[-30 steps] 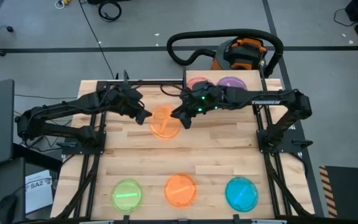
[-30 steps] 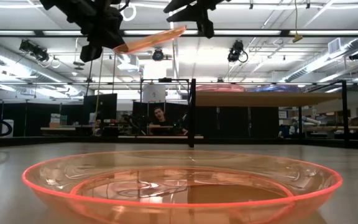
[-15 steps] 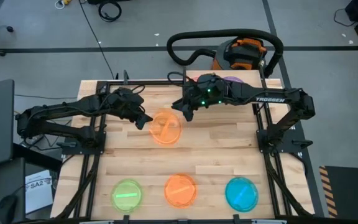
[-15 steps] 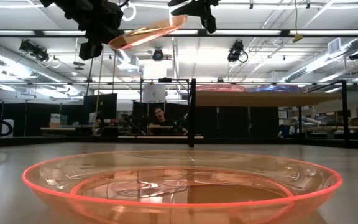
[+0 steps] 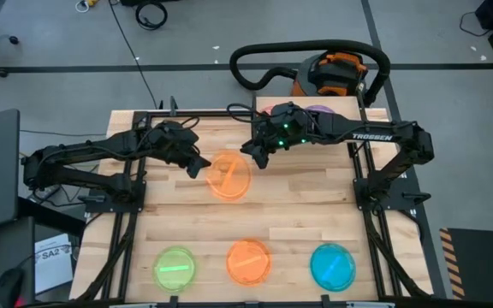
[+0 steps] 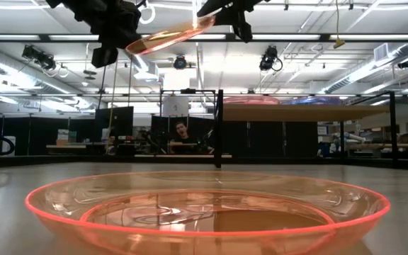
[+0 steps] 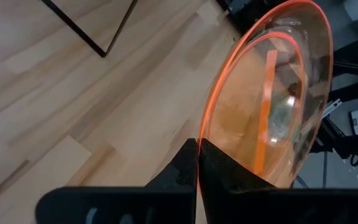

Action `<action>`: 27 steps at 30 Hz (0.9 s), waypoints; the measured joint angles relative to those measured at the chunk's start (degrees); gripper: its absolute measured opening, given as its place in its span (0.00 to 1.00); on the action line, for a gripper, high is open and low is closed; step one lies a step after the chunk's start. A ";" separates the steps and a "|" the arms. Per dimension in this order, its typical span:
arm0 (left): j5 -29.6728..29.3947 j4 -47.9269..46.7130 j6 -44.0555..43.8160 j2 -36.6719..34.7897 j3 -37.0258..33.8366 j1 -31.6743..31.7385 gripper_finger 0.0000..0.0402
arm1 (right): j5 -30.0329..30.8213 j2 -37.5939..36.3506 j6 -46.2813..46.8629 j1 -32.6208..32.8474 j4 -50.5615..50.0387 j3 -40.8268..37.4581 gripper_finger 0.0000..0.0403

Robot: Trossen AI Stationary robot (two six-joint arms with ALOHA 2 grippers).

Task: Place and stack plates onto a shelf
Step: Stack the top orange plate on top of the pink plate on the shelf

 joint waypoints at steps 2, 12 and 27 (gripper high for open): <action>0.00 0.38 -0.01 0.00 0.00 0.00 0.02 | 0.00 0.00 0.00 0.27 0.04 0.00 0.24; -0.04 0.38 -0.30 0.00 0.00 0.02 0.02 | -0.03 -0.01 0.00 2.61 -0.64 0.00 0.24; -0.02 0.34 -0.34 0.00 0.00 0.02 0.02 | 1.50 -0.01 1.73 3.24 -5.38 0.00 0.24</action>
